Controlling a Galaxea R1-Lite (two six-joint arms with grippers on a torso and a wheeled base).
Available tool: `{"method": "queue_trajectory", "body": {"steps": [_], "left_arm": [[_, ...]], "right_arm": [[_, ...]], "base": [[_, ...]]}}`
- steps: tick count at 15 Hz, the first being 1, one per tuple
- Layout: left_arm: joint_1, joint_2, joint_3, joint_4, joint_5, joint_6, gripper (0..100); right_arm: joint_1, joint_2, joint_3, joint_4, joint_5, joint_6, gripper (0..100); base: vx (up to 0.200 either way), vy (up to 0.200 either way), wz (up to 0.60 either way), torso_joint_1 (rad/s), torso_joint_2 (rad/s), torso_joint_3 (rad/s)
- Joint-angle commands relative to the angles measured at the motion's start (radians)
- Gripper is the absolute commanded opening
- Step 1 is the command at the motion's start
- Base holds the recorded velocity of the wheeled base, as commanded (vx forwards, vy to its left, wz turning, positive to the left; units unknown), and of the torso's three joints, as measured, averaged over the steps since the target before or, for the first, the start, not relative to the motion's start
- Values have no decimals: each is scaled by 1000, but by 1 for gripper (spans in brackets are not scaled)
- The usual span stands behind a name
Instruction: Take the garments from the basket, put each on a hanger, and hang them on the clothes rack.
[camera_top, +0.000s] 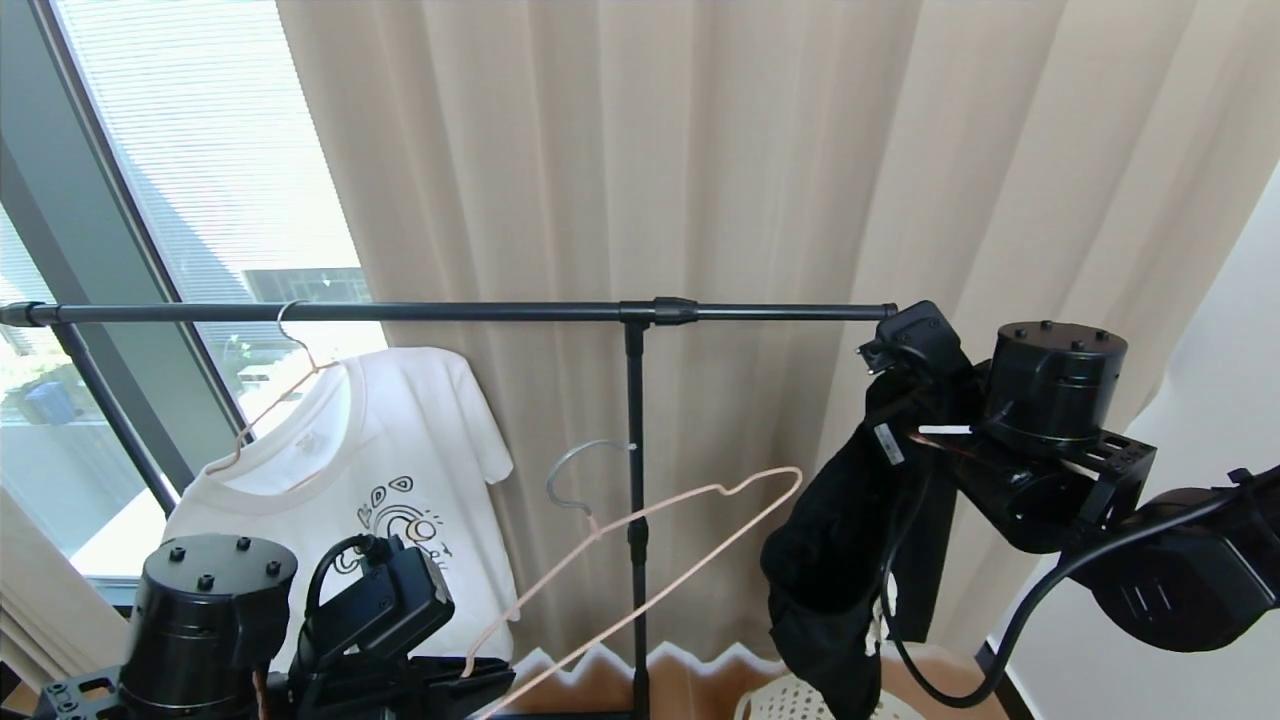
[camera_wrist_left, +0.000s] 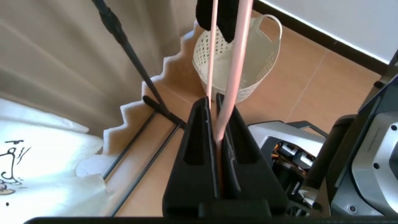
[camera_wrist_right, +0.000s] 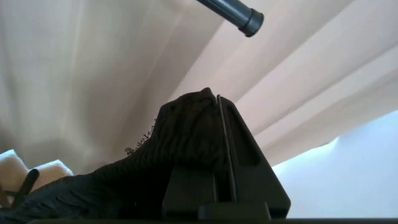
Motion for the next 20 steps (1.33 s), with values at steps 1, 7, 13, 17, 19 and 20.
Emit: {"method": "queue_trajectory", "body": {"steps": [1,7,13,17,19,20], "left_arm": [[-46,40,3,-22,-1,-7,0],[-70,81,15,-89,3,-49,0],[-75,126,1,-169,42,-124,0],[-101,169,6,-234,82,-162,0],[-102,175,10,-250,85,-162,0],[-102,175,10,-253,84,-162,0]], "right_arm": [[73,3,0,0,-45,1,0],[120,24,-2,-6,-49,9,0],[189,23,10,-6,-80,24,0],[260,26,18,-5,-121,41,0],[283,23,26,-6,-129,47,0],[292,21,27,-6,-129,47,0]], "base": [[0,0,0,0,0,0],[0,0,0,0,0,0],[0,0,0,0,0,0],[0,0,0,0,0,0],[0,0,0,0,0,0],[0,0,0,0,0,0]]}}
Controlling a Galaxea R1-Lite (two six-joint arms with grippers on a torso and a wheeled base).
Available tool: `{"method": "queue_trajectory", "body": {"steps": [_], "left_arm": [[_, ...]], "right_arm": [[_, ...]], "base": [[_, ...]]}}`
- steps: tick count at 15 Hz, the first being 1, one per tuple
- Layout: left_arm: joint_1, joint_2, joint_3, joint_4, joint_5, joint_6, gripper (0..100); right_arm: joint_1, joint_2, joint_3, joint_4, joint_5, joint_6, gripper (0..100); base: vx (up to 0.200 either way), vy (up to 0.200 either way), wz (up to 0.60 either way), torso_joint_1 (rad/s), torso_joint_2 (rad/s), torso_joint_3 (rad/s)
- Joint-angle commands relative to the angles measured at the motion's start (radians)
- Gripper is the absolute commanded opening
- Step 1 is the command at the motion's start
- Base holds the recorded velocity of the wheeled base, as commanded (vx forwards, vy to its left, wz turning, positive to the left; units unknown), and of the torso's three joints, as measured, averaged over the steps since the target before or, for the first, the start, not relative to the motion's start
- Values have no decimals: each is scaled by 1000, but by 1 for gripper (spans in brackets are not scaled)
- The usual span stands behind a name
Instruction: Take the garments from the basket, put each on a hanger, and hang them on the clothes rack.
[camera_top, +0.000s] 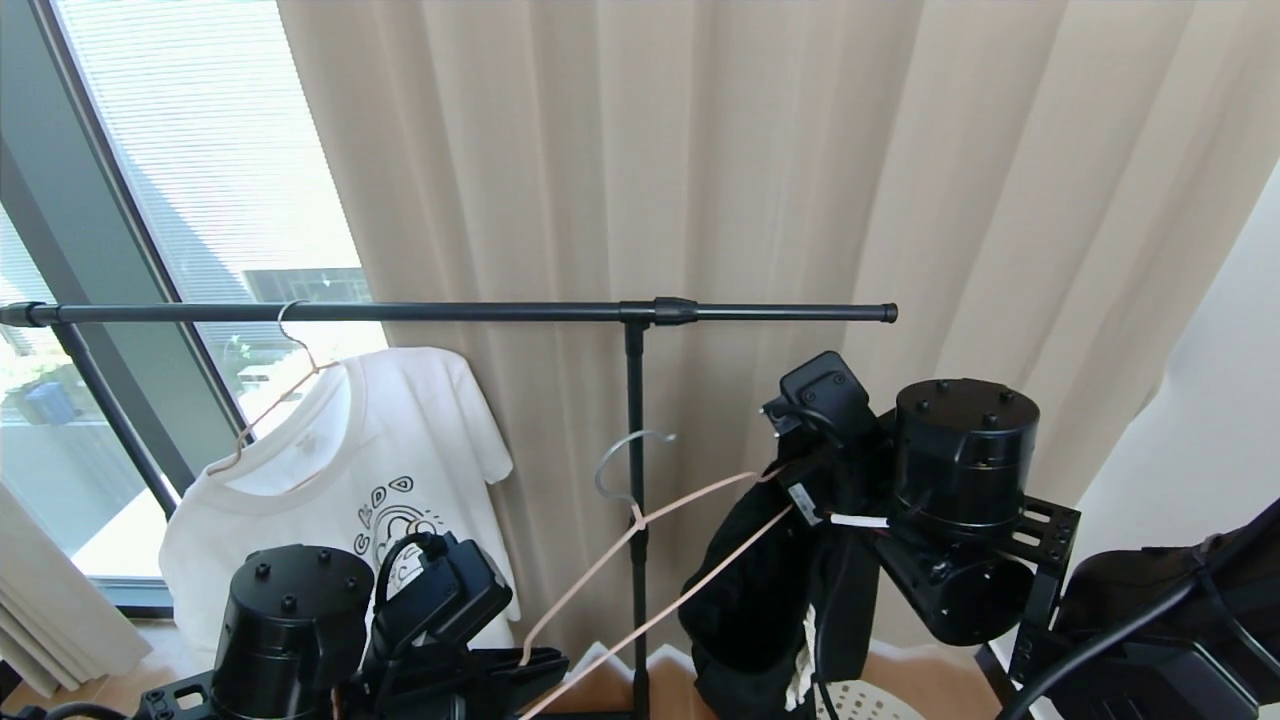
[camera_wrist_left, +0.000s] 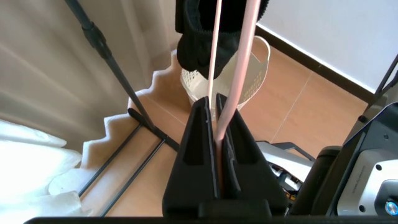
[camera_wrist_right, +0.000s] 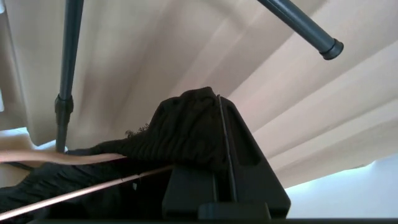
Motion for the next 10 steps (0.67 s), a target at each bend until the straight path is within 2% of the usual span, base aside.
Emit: {"method": "queue_trajectory", "body": {"steps": [1,4,10], "left_arm": [[-1,12,1,-2,0,-1,0],[-1,12,2,-3,-1,-1,0],[-1,12,2,-3,0,-2,0]], "right_arm": [[20,-3,4,0,0,0,0],[48,-8,10,-1,-32,0,0],[165,-23,-2,-3,-118,37,0]], "base": [[0,0,0,0,0,0],[0,0,0,0,0,0],[0,0,0,0,0,0]]}}
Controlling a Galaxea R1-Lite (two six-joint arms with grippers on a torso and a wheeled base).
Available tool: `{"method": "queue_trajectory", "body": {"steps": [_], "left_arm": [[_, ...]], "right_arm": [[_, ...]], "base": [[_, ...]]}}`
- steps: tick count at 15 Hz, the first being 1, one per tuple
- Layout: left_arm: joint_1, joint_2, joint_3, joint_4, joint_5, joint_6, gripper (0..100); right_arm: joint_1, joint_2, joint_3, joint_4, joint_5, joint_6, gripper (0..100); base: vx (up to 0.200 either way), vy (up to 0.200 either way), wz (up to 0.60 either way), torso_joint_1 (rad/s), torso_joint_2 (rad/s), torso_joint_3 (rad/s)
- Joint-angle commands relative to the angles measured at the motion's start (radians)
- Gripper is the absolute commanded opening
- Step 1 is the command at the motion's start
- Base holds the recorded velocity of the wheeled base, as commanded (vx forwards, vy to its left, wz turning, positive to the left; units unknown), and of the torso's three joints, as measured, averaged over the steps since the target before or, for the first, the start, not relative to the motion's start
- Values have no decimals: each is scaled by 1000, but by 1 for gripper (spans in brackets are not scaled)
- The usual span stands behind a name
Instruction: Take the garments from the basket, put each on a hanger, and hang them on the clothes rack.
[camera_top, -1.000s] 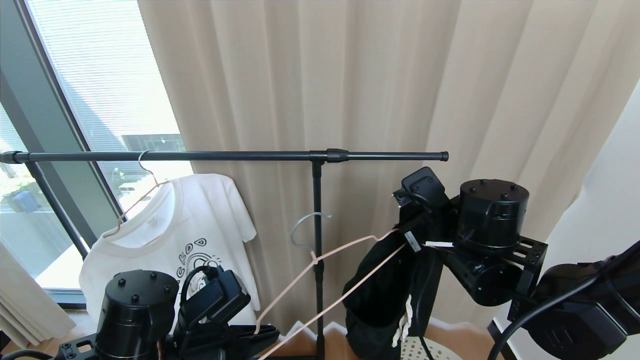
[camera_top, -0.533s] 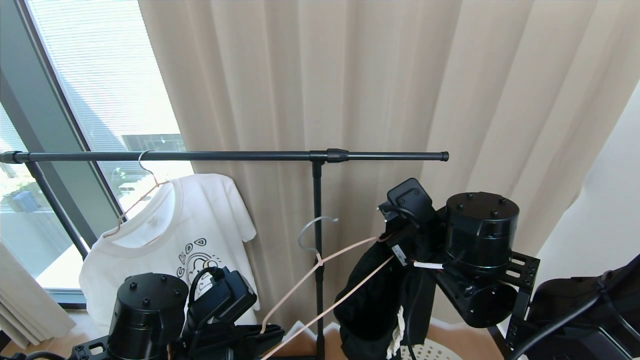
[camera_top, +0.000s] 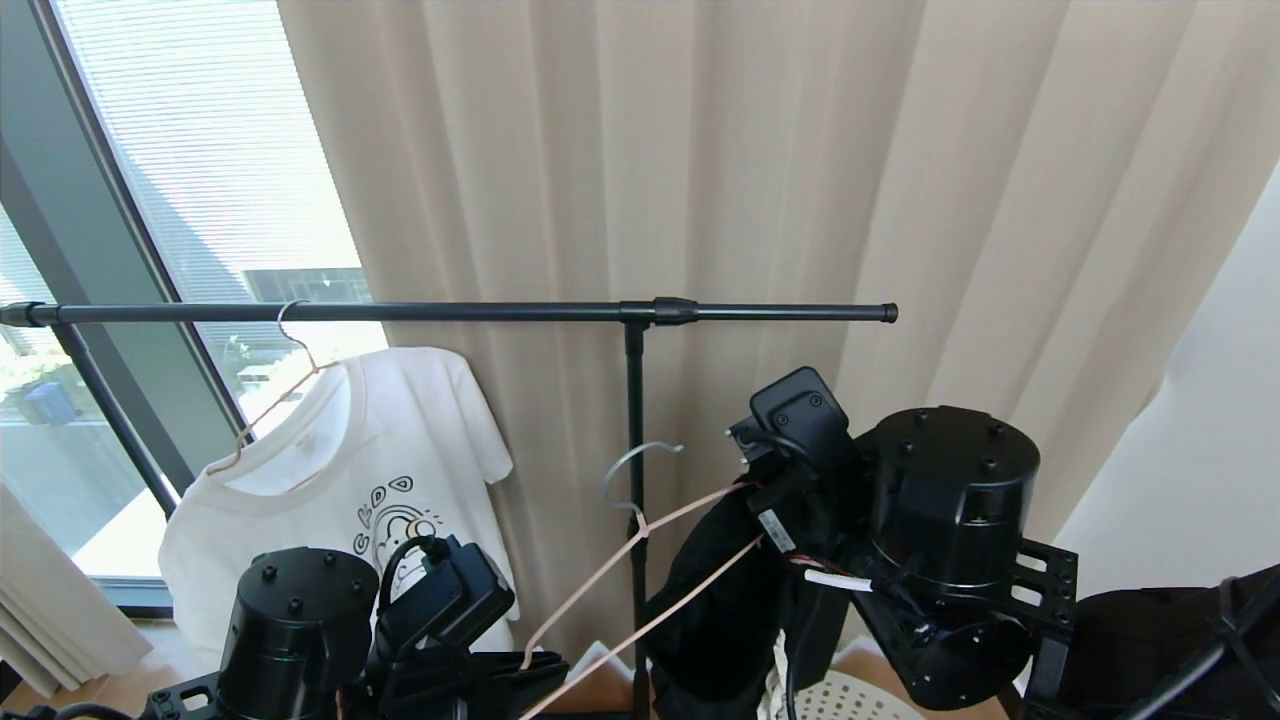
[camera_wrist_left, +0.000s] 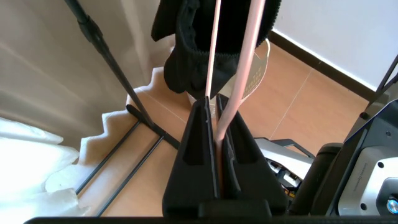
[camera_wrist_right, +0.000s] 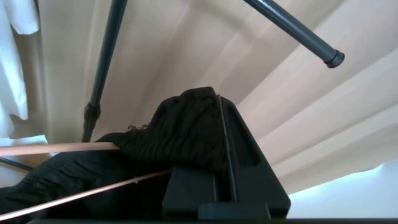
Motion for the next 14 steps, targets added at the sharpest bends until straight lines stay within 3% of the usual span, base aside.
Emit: {"method": "queue_trajectory", "body": {"steps": [1,9,14], "left_arm": [[0,2,0,-1,0,0,0],[0,2,1,-2,0,0,0],[0,2,1,-2,0,0,0]], "right_arm": [[29,-7,-2,0,-6,5,0],[131,-8,-11,-1,-59,31,0],[186,-2,-14,-66,-86,31,0]], "base": [[0,0,0,0,0,0],[0,0,0,0,0,0],[0,0,0,0,0,0]]}}
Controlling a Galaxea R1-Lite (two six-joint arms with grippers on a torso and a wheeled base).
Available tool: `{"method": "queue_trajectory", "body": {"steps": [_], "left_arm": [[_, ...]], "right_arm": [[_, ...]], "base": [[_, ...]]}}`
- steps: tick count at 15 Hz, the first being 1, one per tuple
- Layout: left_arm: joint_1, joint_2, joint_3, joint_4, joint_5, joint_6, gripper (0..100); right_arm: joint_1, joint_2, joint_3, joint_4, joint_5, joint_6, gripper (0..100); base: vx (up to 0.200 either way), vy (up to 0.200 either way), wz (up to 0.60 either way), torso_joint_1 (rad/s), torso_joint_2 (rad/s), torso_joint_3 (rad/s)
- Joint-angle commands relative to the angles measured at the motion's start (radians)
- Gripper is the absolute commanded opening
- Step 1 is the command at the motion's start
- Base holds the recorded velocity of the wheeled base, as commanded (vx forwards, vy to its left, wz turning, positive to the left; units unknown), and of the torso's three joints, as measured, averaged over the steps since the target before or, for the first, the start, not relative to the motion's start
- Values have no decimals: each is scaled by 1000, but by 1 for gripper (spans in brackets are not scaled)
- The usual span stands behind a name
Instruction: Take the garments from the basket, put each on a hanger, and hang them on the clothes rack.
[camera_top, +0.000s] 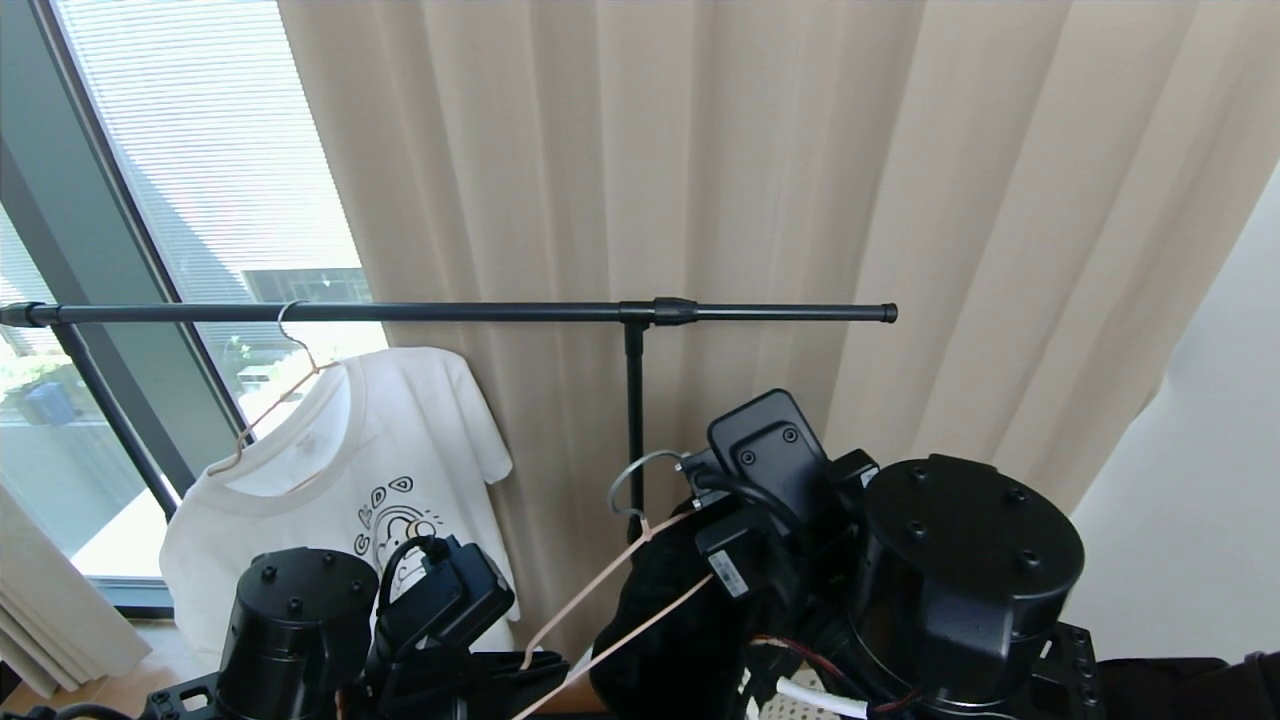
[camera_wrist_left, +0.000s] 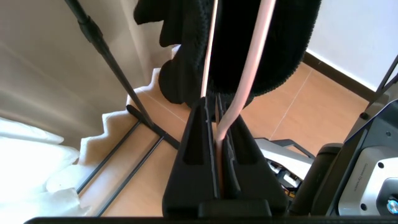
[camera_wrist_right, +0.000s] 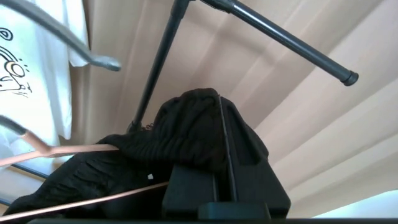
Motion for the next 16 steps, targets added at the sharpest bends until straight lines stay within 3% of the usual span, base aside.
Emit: {"method": "queue_trajectory", "body": {"steps": [1,5,6,9,13,16], "left_arm": [[1,2,0,0,0,0,0],[-1,2,0,0,0,0,0],[-1,2,0,0,0,0,0],[-1,-1,8,-22,0,0,0],[-10,19,55,-146,-2,1,0],[-16,29,58,-152,-2,1,0]], "right_arm": [[24,1,-3,-13,-6,0,0],[38,4,-4,-49,-8,0,0],[38,4,-4,-49,-8,0,100],[21,-6,-15,-49,-21,-2,100],[-23,-29,-33,-49,-23,-3,100],[-34,-26,-53,-59,-21,-2,100]], "base": [[0,0,0,0,0,0],[0,0,0,0,0,0],[0,0,0,0,0,0],[0,0,0,0,0,0],[0,0,0,0,0,0],[0,0,0,0,0,0]]}}
